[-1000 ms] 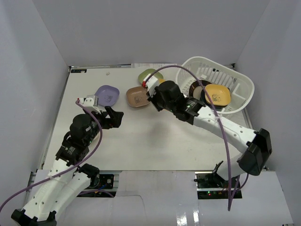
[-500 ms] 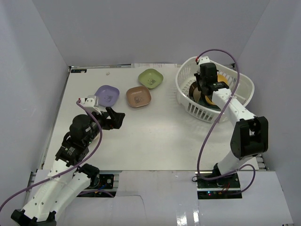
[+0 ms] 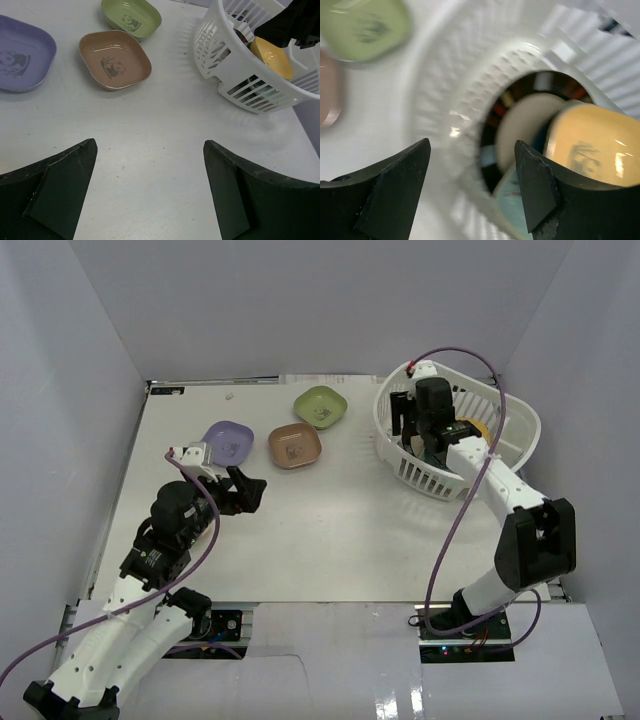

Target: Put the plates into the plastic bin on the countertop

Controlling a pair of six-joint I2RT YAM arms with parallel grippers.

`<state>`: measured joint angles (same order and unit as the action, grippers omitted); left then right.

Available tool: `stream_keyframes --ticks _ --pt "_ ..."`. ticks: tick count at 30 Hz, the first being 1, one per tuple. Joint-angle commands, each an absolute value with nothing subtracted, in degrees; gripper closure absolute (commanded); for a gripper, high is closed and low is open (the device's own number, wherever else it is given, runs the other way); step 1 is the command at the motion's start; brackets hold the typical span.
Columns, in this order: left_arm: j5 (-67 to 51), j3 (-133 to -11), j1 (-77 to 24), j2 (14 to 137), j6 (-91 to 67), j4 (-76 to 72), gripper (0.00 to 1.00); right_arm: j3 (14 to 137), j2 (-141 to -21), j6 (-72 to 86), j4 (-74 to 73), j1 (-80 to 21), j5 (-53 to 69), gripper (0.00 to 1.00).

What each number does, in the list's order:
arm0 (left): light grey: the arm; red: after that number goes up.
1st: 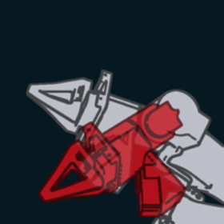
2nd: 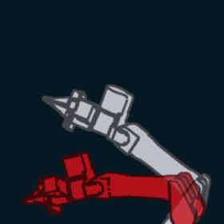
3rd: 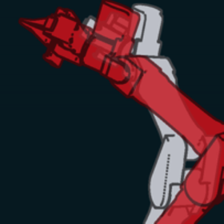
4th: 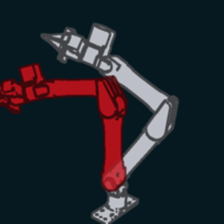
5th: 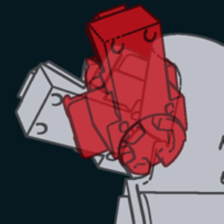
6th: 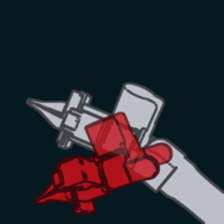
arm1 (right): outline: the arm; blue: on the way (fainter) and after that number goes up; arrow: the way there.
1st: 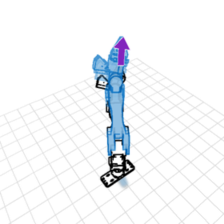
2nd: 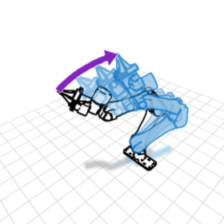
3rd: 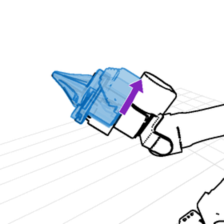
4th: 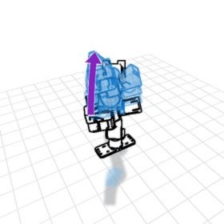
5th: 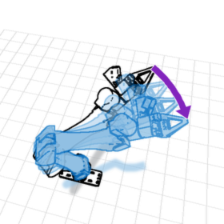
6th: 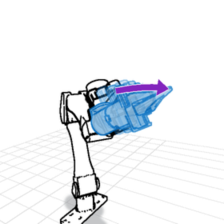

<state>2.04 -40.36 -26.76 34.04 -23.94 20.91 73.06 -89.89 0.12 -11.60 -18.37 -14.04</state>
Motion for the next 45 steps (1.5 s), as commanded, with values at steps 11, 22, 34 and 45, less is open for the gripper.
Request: stream_keyframes --ticks 11,22,34,45 --pt "13.88 -46.22 -26.1 24.7 -25.58 16.62 0.02 72.93 -104.48 24.95 14.23 -56.15 -7.83 0.27" --pt "14.59 -42.55 -26.1 20.57 -24.0 13.36 0.02 98.6 -131.3 34.27 13.54 -65.83 -4.22 0.26" --pt "11.95 -41.22 -26.28 19.78 -23.12 13.18 0.02 113.83 -145.11 37.88 6.85 -66.62 -6.15 0.62" --pt "12.39 -41.13 -26.89 20.21 -22.76 13.18 0.02 79.42 -108.05 23.83 17.49 -63.38 -22.31 0.92"
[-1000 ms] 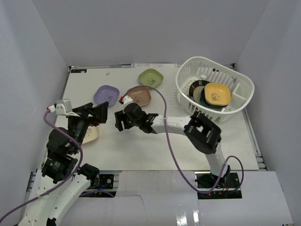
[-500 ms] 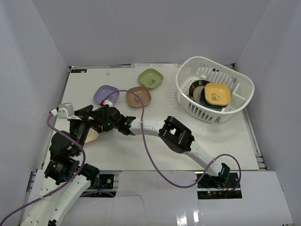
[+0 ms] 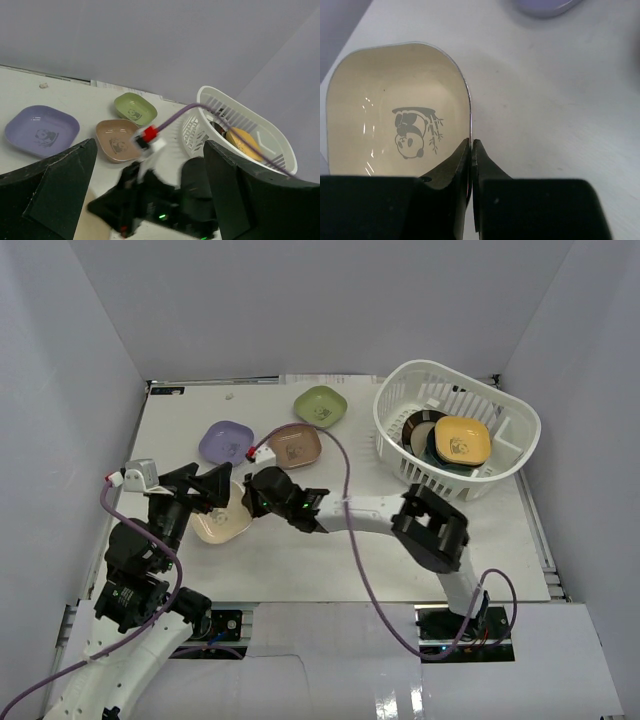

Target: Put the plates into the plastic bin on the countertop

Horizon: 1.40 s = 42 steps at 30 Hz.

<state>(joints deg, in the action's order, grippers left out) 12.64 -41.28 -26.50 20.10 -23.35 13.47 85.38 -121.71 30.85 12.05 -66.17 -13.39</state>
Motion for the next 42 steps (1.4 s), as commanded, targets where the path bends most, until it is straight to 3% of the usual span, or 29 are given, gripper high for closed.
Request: stream_keyframes --ticks 1,4,9,15,21,27,29,30,32,34,37,42 --pt "12.39 -41.05 -27.07 20.21 -22.76 13.18 0.02 76.41 -104.8 22.69 17.49 -60.76 -23.37 0.92" --pt "11.78 -40.96 -27.33 20.65 -23.03 13.18 0.02 65.7 -90.65 17.77 14.95 -53.3 -30.91 0.92" --pt "9.59 -41.05 -28.12 23.11 -23.73 13.18 0.02 56.52 -72.61 15.56 6.88 -32.29 -29.1 0.92" --pt "7.74 -41.13 -28.83 28.29 -24.34 13.36 0.02 55.29 -70.05 14.06 0.53 -3.57 -22.52 0.92" --pt "4.23 -42.97 -28.92 39.95 -27.24 15.73 0.02 54.75 -75.93 15.64 0.79 6.4 -17.32 0.89" --pt "2.55 -46.14 -26.46 51.05 -29.09 16.79 0.02 61.42 -84.11 17.49 0.79 8.61 -10.64 0.87" --pt "3.16 -46.67 -24.01 53.69 -30.49 16.7 0.02 62.22 -84.99 18.01 0.27 8.7 -9.58 0.68" --pt "3.6 -46.67 -23.21 55.27 -31.72 16.61 0.02 62.31 -84.64 18.19 0.26 8.7 -9.32 0.44" --pt "3.95 -46.76 -20.31 56.94 -33.13 16.26 0.02 62.05 -83.59 18.54 0.09 8.61 -8.27 0.19" --pt "5.09 -47.28 -16.29 59.57 -34.53 16.0 0.02 60.31 -80.09 18.81 1.66 7.91 -4.94 0.09" --pt "4.22 -48.25 -10.13 63.78 -36.73 12.68 0.02 58.37 -75.07 17.67 5.26 0.82 -3.87 0.15" --pt "3.78 -52.28 -3.88 76.09 -41.04 11.43 0.02 61.69 -79.86 8.28 7.74 -26.33 -0.53 0.3"
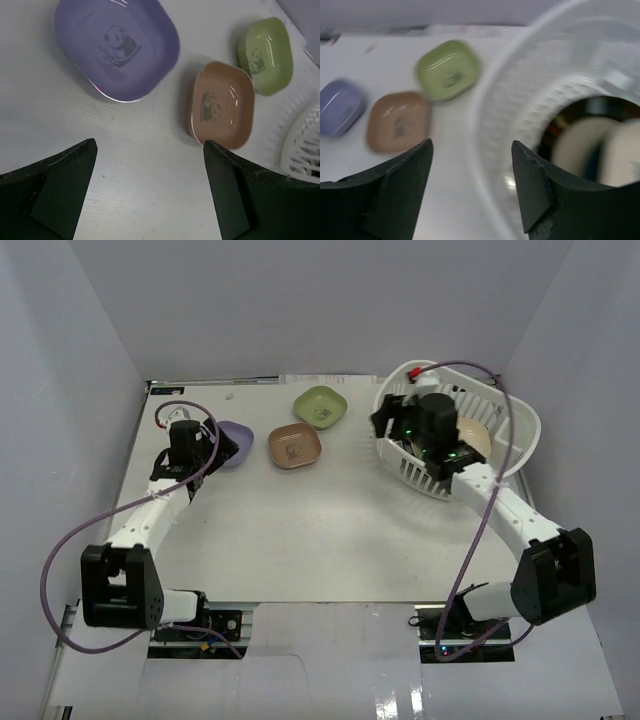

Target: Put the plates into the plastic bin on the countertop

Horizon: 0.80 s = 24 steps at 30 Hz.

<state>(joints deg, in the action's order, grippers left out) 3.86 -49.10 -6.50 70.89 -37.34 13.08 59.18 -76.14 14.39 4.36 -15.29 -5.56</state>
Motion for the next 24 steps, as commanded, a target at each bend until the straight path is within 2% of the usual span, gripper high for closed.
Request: stream_keyframes --ticks 1,5,9,10,13,15,19,24 --pt "4.56 -52.9 -2.48 78.11 -41.48 11.34 0.02 63.35 -82.15 4.87 5.82 -28.8 1.82 0.33" --pt "5.63 -55.54 -0.18 87.43 -42.71 10.03 0.04 72.3 -92.79 -4.02 2.29 -38.38 6.94 0.39" --pt "5.54 -57.74 2.9 94.01 -42.63 7.73 0.09 85.11 -106.91 -12.47 -6.4 -42.8 10.82 0.3" --pt "5.02 -59.31 3.6 95.52 -42.71 7.65 0.1 87.95 -109.57 -13.26 -7.55 -43.32 10.64 0.24" --pt "4.13 -61.25 5.0 100.7 -42.54 7.65 0.14 101.04 -119.94 -15.64 -14.48 -43.94 11.95 0.22" --pt "2.91 -63.1 5.62 103.0 -42.54 7.65 0.17 109.37 -126.35 -17.13 -19.67 -44.3 11.43 0.23" --pt "1.32 -65.39 7.2 106.87 -41.84 7.56 0.22 116.87 -133.76 -18.54 -23.81 -44.82 11.08 0.26" --pt "0.09 -67.06 8.26 110.12 -41.48 7.38 0.31 119.71 -138.78 -18.2 -25.49 -46.05 11.51 0.32"
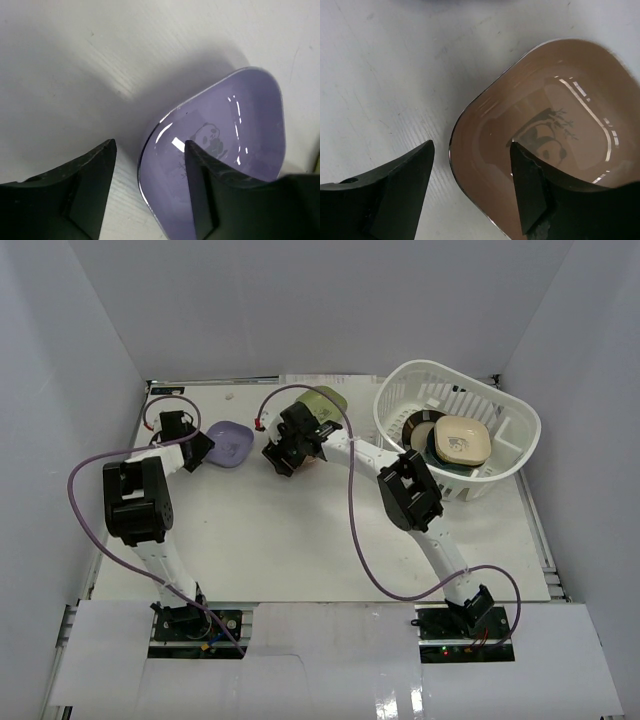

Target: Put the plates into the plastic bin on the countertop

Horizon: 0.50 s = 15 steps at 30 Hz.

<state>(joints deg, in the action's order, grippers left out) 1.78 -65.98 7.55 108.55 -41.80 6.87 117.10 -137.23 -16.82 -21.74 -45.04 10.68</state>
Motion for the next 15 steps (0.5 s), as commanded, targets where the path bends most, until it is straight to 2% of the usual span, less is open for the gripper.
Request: stream_keyframes --ticks 1,3,4,5,6,8,9,12,15 --pt "0.09 -67.32 8.35 110.47 -41.48 7.21 0.32 119.45 -138.95 -17.85 -25.14 -46.23 11.34 0.34" --pt "-0.26 -67.67 8.35 111.53 -40.96 7.12 0.42 117.78 -138.96 -17.32 -24.0 -47.19 10.73 0.36" --pt "-1.74 -67.76 8.35 111.79 -40.87 7.12 0.47 117.08 -138.78 -16.88 -22.52 -47.55 9.5 0.45" --pt "-1.58 -67.76 8.35 111.88 -40.7 7.12 0.58 115.42 -138.52 -16.7 -21.8 -48.33 8.8 0.52" --pt "-1.5 -67.68 8.35 111.88 -40.35 7.12 0.67 114.53 -137.56 -16.53 -20.93 -48.69 7.66 0.68" --pt "-0.88 -67.33 8.52 111.45 -39.82 7.64 0.79 112.34 -135.71 -15.48 -17.6 -50.09 6.33 0.8" --pt "-0.88 -67.06 8.61 110.58 -39.73 7.65 0.89 109.45 -132.83 -15.21 -16.19 -50.71 5.37 0.85" --pt "0.97 -66.18 8.96 108.9 -39.29 7.91 1.0 105.4 -125.28 -13.98 -12.31 -52.73 3.35 0.92" --pt "0.27 -64.34 9.05 105.13 -39.29 8.0 1.0 101.54 -115.71 -13.19 -10.03 -53.17 0.46 0.92"
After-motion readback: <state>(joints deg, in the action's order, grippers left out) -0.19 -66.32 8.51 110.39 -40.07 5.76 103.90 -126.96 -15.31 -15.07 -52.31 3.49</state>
